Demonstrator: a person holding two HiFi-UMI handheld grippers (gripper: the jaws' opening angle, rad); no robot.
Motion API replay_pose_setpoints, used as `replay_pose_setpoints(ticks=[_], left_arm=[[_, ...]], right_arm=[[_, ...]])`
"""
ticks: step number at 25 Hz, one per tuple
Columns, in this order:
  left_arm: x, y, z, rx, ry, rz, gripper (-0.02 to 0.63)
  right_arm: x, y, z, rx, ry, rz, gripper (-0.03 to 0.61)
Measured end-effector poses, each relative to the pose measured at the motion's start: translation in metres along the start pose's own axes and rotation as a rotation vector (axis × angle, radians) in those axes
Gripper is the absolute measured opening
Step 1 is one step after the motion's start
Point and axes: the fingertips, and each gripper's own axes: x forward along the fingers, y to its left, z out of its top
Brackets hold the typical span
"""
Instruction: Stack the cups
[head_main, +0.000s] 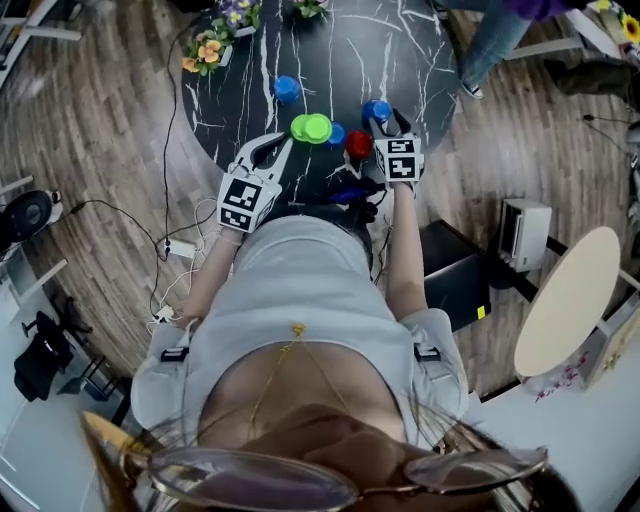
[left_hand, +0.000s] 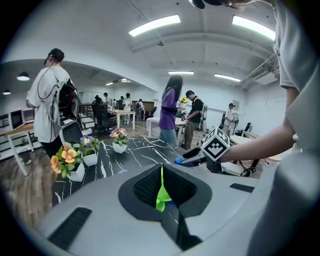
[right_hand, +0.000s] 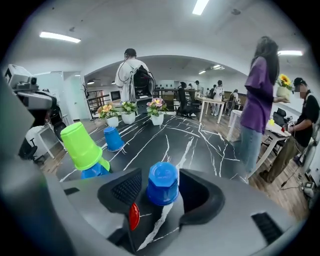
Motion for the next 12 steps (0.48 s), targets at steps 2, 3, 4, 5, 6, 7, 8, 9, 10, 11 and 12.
replay_pose_setpoints(ticks=[2,3,4,5,6,7,8,9,10,11,12], left_arm=[[-0.004,0.003,-0.002,-0.008,0.0,0.022,0.035],[-0.007,0.004,-0.003,-0.011,0.0,0.033,0.035],[-0.009,0.005,-0.004,-0.015,0.002,0.041,0.035],[-0.011,0.006,-0.006,-0.019,0.004,0.048,0.035],[-0.013,0.007,-0.007,-0.023,0.006,0.055,0.035],[-0.015,0.007,-0.009,-0.026,0.009,0.06,0.035],[-0.017,0.008,-0.011,-0.029,0.011,0.063,0.035],[-0.019,0.009,-0.013,-0.031,0.012,0.066,0.035],[-0.02,0.01,-0.014,-0.032,0.012,0.069,0.035],[-0.021,0.011,-0.014,-0.031,0.012,0.071,0.035],[-0.021,0.012,-0.014,-0.031,0.012,0.072,0.035]], right_arm=[[0.008,-0.002,-0.003,-0.014,0.021,-0.004,0.227],[0.012,-0.002,-0.005,-0.024,0.031,-0.008,0.23],[0.015,-0.002,-0.006,-0.034,0.041,-0.01,0.232],[0.017,-0.002,-0.007,-0.042,0.05,-0.012,0.232],[0.02,-0.002,-0.008,-0.049,0.059,-0.012,0.232],[0.021,-0.002,-0.008,-0.057,0.065,-0.015,0.23],[0.023,-0.002,-0.008,-0.064,0.067,-0.019,0.224],[0.024,-0.002,-0.008,-0.07,0.066,-0.025,0.218],[0.025,-0.003,-0.008,-0.073,0.064,-0.03,0.218],[0.025,-0.004,-0.007,-0.074,0.062,-0.033,0.218],[0.024,-0.004,-0.006,-0.075,0.061,-0.034,0.218]])
